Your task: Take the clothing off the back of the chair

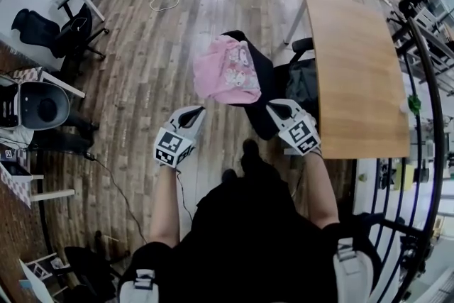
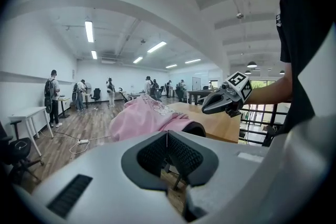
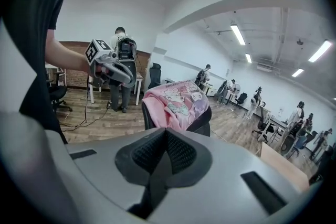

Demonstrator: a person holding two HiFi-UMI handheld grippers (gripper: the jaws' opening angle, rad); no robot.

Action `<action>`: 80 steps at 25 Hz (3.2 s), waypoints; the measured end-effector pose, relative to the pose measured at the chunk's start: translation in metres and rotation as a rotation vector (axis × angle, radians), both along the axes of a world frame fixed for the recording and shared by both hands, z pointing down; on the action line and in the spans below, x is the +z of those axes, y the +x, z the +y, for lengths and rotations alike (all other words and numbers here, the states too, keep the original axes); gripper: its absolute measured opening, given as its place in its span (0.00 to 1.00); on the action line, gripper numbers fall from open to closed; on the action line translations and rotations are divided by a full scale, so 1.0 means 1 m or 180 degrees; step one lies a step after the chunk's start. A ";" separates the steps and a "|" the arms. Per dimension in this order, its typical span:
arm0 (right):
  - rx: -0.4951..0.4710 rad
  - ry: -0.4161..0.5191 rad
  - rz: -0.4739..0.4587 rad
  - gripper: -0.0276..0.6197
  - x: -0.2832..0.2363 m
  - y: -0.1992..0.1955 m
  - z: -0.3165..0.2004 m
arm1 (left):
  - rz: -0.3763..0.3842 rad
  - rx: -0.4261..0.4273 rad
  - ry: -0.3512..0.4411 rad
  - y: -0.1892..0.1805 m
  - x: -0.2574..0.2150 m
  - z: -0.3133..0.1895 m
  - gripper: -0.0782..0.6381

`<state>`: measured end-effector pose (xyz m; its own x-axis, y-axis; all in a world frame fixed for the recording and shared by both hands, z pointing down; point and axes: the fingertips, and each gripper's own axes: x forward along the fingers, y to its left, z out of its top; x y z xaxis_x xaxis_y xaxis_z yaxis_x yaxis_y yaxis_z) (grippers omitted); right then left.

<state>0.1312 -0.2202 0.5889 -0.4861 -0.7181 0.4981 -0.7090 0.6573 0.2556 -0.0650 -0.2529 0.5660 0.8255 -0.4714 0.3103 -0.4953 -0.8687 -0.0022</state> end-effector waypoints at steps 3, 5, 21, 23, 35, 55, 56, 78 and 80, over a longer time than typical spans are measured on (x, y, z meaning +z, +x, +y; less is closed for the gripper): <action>-0.0074 -0.0026 0.0007 0.05 -0.003 0.006 -0.020 | 0.0015 -0.0068 -0.0026 0.005 0.001 -0.014 0.11; -0.0141 -0.0044 -0.0007 0.05 -0.004 0.007 -0.034 | 0.0019 -0.0135 -0.0044 0.004 0.003 -0.025 0.12; -0.0690 -0.0126 -0.0218 0.34 0.005 0.006 -0.109 | -0.0021 -0.0435 -0.0258 0.018 0.016 -0.087 0.38; -0.0715 -0.0141 -0.0256 0.45 0.007 0.004 -0.117 | 0.0076 -0.0475 -0.0338 0.020 0.014 -0.093 0.44; -0.1466 -0.0313 0.0037 0.68 0.015 -0.021 -0.148 | 0.0125 -0.0136 -0.0712 0.056 0.028 -0.108 0.61; -0.2009 -0.0967 -0.0482 0.30 0.047 -0.056 -0.138 | 0.0227 -0.0409 -0.0806 0.073 0.040 -0.111 0.53; -0.1999 -0.0932 -0.0499 0.27 0.045 -0.058 -0.138 | 0.0235 -0.0429 -0.0789 0.072 0.039 -0.111 0.50; -0.1572 -0.0480 -0.0962 0.20 -0.006 -0.090 -0.120 | 0.0894 -0.0381 -0.0672 0.067 -0.010 -0.095 0.21; -0.1537 -0.0469 -0.0995 0.20 -0.012 -0.096 -0.117 | 0.0959 -0.0386 -0.0656 0.060 -0.018 -0.093 0.21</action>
<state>0.0349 -0.3376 0.5769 -0.8802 -0.3133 0.3565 -0.3480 0.9368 -0.0357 -0.0050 -0.3464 0.5479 0.8362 -0.5244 0.1606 -0.5464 -0.7708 0.3276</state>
